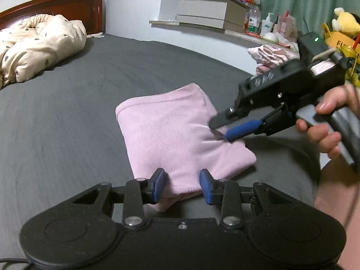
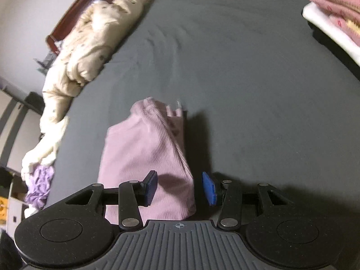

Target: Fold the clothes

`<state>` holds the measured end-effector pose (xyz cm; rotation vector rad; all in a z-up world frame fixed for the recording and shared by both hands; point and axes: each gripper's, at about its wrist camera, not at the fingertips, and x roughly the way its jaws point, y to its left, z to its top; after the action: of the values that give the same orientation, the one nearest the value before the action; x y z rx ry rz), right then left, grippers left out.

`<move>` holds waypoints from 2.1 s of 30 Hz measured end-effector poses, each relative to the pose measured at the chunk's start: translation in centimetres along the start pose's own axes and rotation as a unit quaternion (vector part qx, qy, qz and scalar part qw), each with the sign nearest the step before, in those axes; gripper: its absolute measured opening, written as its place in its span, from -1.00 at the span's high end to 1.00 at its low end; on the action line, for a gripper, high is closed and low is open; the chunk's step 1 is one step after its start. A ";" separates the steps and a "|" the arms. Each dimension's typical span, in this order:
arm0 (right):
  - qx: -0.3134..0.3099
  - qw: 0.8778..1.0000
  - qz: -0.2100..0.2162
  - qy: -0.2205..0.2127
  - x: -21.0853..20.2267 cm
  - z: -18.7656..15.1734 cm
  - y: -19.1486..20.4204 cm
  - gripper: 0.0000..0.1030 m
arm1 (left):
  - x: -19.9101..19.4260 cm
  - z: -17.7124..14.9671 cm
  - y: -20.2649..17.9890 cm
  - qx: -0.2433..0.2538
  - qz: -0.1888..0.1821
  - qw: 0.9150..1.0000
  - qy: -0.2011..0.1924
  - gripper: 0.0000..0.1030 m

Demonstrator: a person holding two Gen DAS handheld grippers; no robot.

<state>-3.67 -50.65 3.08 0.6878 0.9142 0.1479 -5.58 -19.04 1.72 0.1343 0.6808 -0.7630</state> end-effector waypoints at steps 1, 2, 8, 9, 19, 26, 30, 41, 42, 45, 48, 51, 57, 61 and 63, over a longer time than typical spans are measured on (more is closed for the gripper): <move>-0.013 1.000 0.005 -0.013 -0.6 0.0 0.5 0.13 | -0.6 0.1 0.2 -0.003 -0.005 1.000 -0.004 0.33; -0.026 0.999 0.011 -0.026 -1.2 0.0 1.0 0.13 | -1.2 0.2 0.5 -0.007 -0.008 1.000 -0.010 0.33; -0.065 0.996 0.040 -0.049 -0.5 1.6 4.2 0.13 | -3.9 0.7 1.1 0.001 -0.016 0.999 -0.035 0.12; -0.062 0.996 0.040 -0.043 0.3 2.1 4.6 0.13 | -3.8 0.8 0.9 0.002 -0.017 0.999 -0.033 0.12; -0.016 0.999 0.012 -0.028 5.0 4.7 3.4 0.13 | -3.6 0.2 0.2 -0.019 -0.009 1.000 -0.014 0.09; -0.026 0.997 0.055 -0.039 0.7 2.3 4.5 0.13 | -3.5 0.9 2.6 -0.058 -0.014 0.998 -0.004 0.03; -0.009 0.997 0.066 -0.046 -1.3 -1.6 4.5 0.13 | -2.5 1.4 4.4 -0.112 -0.034 0.993 0.012 -0.02; -0.047 0.997 0.038 -0.038 -3.1 -9.3 7.9 0.13 | 1.0 1.2 8.2 -0.262 -0.093 0.957 0.080 -0.03; -0.053 0.997 0.036 -0.036 -3.1 -9.8 8.2 0.13 | 1.3 1.0 8.6 -0.281 -0.102 0.951 0.085 -0.03; -0.056 0.997 0.037 -0.029 -3.0 -10.9 8.8 0.13 | 2.2 0.7 9.3 -0.312 -0.121 0.937 0.099 -0.03; -0.047 0.998 0.040 -0.024 -2.7 -11.3 8.8 0.12 | 2.9 0.6 9.4 -0.327 -0.129 0.930 0.106 -0.05; -0.040 0.998 0.038 -0.023 -2.3 -11.4 8.7 0.12 | 3.5 0.5 9.6 -0.347 -0.137 0.922 0.107 -0.07; -0.044 0.998 0.017 -0.032 -2.5 -11.5 8.4 0.12 | 4.5 1.0 9.3 -0.357 -0.141 0.917 0.107 -0.13; -0.064 0.997 0.003 -0.041 -2.6 -11.7 8.9 0.12 | 4.9 1.4 9.0 -0.358 -0.137 0.917 0.107 -0.18; -0.066 0.997 0.005 -0.039 -2.6 -11.9 9.0 0.12 | 5.1 1.6 8.9 -0.357 -0.133 0.918 0.107 -0.21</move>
<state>-12.91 -38.89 5.35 0.5719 0.8178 0.1878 3.92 -16.21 -1.25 -0.5619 1.1661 -0.7185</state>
